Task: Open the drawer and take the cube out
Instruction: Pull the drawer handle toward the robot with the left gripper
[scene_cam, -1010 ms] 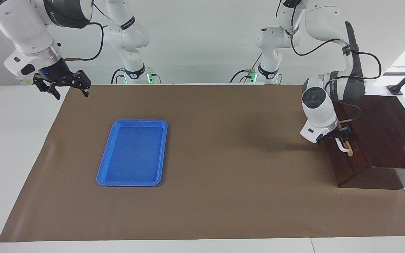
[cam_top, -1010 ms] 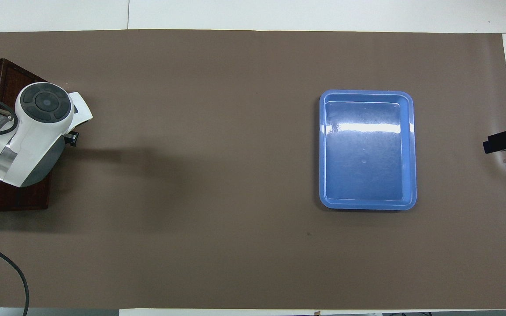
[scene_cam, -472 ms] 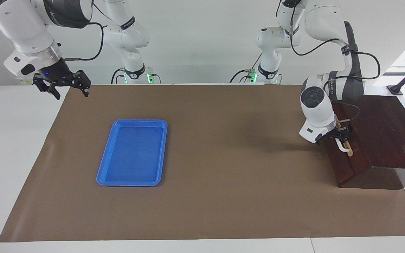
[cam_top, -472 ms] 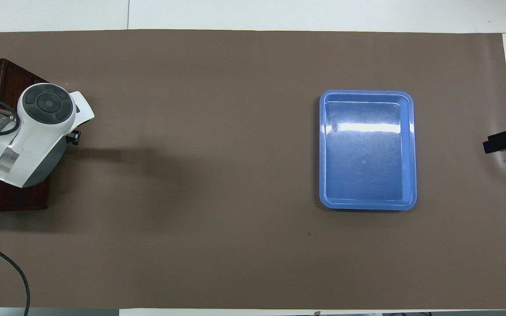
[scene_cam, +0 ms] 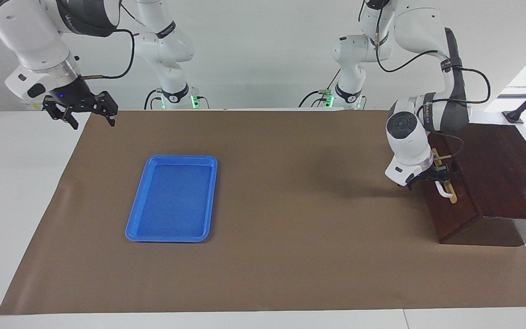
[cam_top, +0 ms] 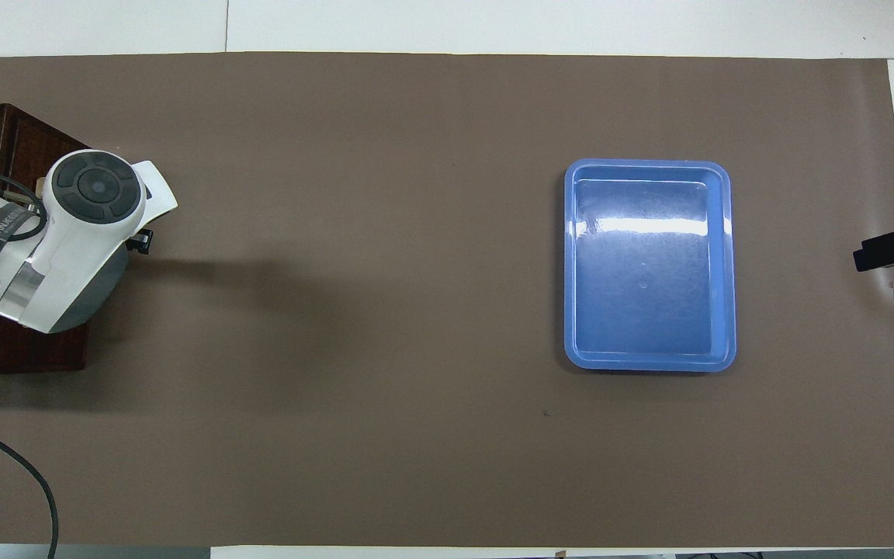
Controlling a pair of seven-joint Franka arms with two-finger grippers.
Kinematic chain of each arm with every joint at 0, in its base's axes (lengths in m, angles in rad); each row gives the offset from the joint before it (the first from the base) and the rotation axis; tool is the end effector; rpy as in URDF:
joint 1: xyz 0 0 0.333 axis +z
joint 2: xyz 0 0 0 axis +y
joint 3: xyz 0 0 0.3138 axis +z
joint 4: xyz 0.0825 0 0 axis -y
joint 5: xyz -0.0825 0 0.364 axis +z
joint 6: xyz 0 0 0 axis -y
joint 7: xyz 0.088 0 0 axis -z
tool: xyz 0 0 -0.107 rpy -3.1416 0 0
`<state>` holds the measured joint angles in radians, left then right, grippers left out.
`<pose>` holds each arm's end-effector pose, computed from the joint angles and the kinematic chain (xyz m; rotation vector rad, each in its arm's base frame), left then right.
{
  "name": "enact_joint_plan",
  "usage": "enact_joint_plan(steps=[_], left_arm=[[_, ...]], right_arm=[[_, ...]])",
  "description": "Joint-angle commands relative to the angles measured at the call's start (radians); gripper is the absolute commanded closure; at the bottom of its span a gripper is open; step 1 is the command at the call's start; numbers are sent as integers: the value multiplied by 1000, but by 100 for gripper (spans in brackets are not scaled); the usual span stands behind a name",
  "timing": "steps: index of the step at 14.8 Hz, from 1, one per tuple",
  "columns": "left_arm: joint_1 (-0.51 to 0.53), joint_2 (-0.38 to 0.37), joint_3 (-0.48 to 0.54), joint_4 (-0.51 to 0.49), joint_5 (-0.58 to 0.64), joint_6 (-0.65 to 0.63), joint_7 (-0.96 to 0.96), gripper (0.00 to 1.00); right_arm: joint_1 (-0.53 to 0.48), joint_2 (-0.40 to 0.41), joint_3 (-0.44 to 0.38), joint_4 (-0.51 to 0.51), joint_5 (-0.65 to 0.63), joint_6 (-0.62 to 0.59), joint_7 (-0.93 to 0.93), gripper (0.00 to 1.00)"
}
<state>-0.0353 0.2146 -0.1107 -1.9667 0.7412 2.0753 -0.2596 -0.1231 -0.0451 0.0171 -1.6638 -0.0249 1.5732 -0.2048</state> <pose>0.5760 -0.0473 0.3761 -2.5060 0.3649 -0.0365 0.5157 -0.0573 0.6043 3.1185 0.1551 -0.0764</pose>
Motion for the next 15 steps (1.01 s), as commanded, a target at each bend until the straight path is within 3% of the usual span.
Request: enact_joint_plan(steps=[1,15], left_arm=[[-35,-29,3,-38,4,22,-36,0],[-193,-31,3,-12,-123,-70,-106,0]], right_arm=[[-4,-15,1,-16,16,-2,-13,0],[-4,-15,1,-17,16,-2,-13,0]])
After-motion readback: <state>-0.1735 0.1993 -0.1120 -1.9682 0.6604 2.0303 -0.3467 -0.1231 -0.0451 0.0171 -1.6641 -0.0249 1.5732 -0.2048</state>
